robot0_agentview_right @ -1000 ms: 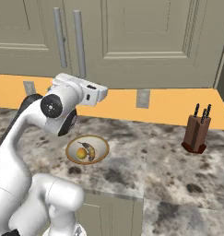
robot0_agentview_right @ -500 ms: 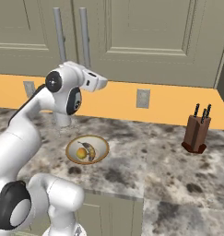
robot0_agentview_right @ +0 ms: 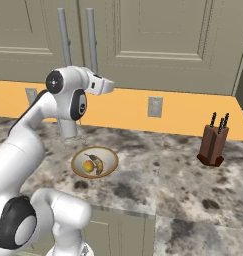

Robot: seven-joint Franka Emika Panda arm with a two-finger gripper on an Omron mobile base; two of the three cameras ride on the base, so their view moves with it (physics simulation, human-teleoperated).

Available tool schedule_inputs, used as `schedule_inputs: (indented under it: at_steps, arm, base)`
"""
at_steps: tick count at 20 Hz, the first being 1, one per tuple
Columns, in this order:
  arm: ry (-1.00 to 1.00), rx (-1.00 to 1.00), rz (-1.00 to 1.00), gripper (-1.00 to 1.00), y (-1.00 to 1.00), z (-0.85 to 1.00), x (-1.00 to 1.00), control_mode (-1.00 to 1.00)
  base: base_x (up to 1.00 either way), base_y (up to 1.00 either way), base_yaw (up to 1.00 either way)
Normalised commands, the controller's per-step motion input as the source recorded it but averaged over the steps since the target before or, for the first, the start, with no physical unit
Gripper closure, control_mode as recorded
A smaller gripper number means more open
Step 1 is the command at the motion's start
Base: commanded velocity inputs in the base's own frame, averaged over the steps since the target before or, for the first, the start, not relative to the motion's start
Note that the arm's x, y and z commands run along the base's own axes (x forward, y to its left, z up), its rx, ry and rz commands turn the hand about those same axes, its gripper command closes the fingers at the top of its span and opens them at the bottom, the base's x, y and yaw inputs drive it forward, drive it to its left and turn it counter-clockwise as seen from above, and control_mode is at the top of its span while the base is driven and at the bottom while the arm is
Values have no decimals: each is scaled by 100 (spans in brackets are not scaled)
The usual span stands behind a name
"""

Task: Open the cabinet. Pick the banana and apple from the cabinet and place them into the bowl. Then close the cabinet.

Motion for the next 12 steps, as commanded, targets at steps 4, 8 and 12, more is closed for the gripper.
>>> schedule_inputs:
  at_steps: [4,8,12]
  arm:
    - [2,0,-2,-100,39,-54,100,-100]
    - [0,-7,-13,-100,42,-60,100,-100]
    - [0,-18,-32,-100,71,-53,100,-100]
  base:
    - [0,0,0]
    - [0,0,0]
    - [0,0,0]
